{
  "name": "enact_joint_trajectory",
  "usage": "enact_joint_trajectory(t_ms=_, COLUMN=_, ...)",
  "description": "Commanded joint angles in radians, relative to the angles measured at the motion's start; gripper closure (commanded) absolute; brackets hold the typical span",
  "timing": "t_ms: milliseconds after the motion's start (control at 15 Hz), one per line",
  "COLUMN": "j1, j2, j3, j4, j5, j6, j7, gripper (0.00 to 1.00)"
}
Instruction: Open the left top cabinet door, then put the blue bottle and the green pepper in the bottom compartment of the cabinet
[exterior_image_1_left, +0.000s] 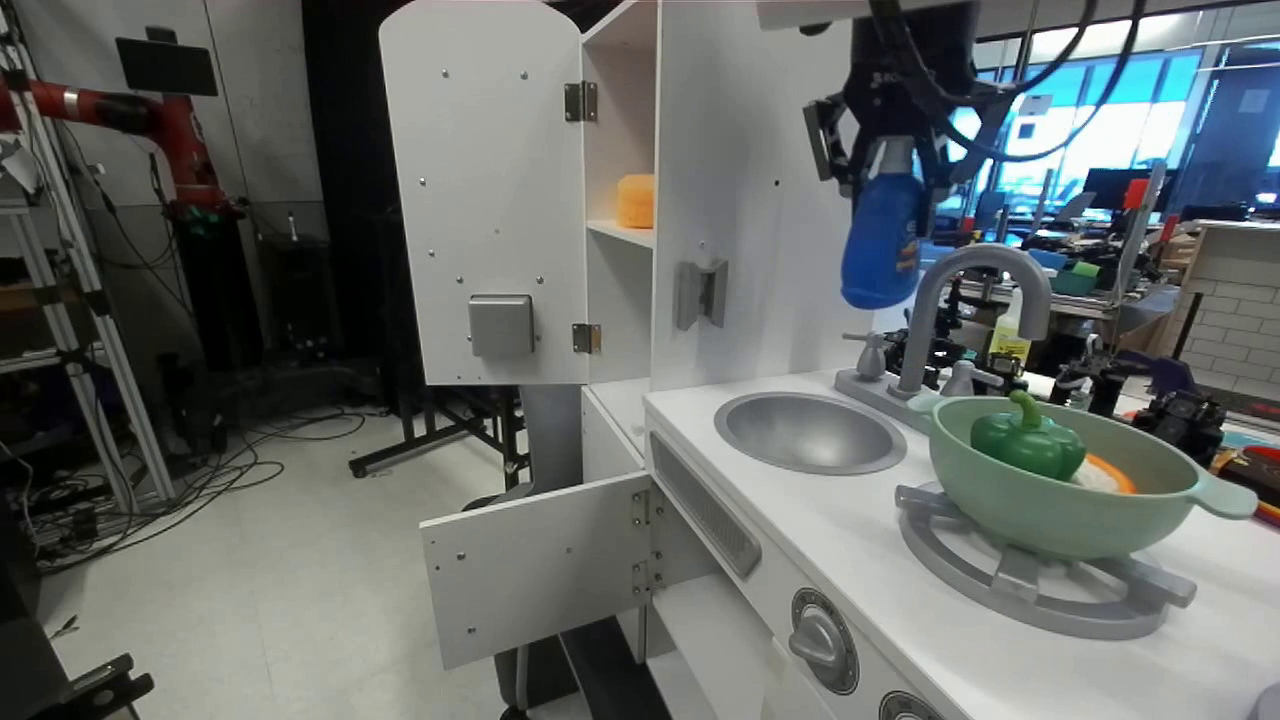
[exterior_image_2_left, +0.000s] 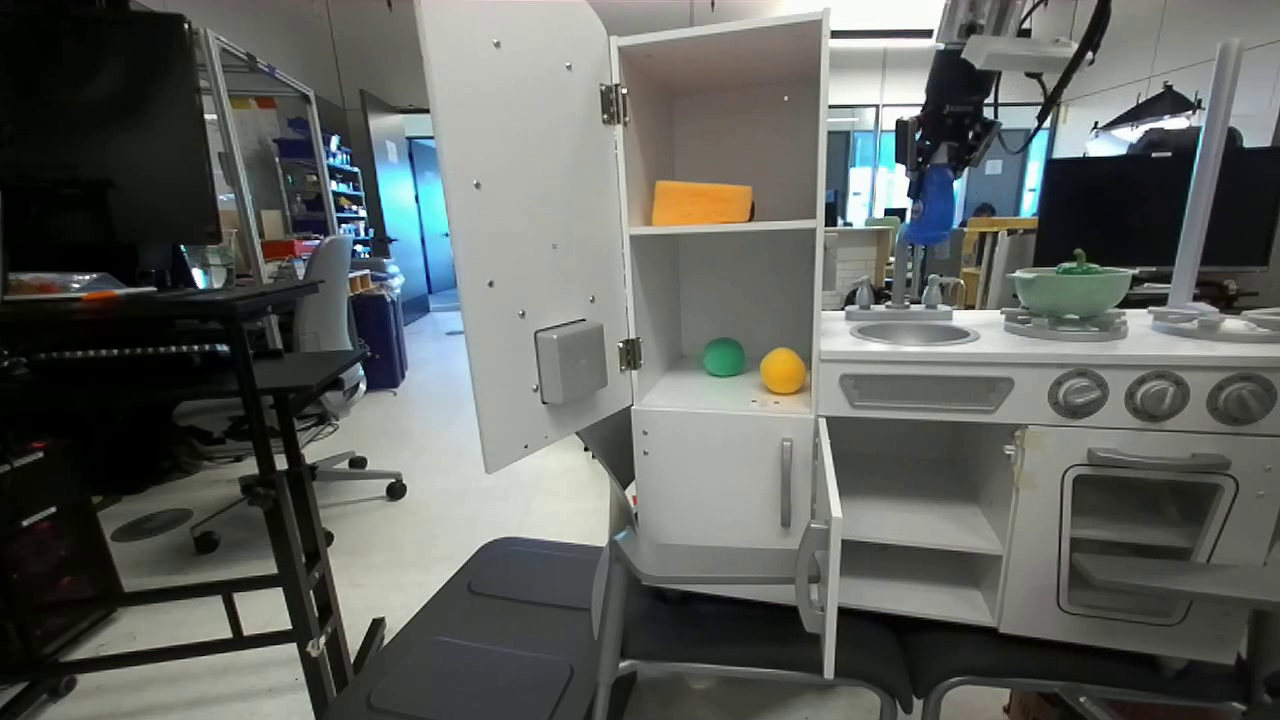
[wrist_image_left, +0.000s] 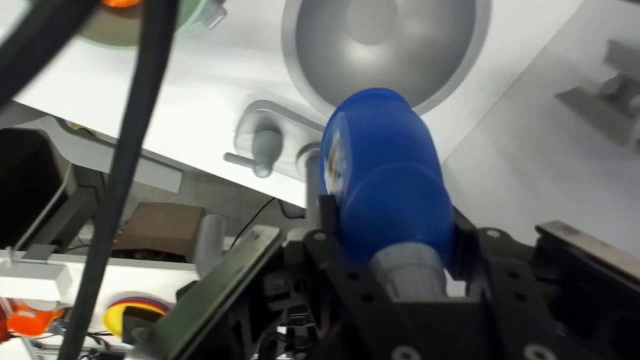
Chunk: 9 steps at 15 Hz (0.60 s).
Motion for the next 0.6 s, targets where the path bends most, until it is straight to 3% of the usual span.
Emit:
enact_joint_trajectory(t_ms=0, j1=0.021, j2=-0.187, j3=0.055, j4=-0.247, j5=0.010, j6=-0.019, j7=-0.100, gripper=0.77)
enact_joint_trajectory(t_ms=533, j1=0.123, j2=-0.527, j3=0.046, j4=-0.657, j5=-0.030, j6=-0.080, j7=-0.172, gripper=0.77)
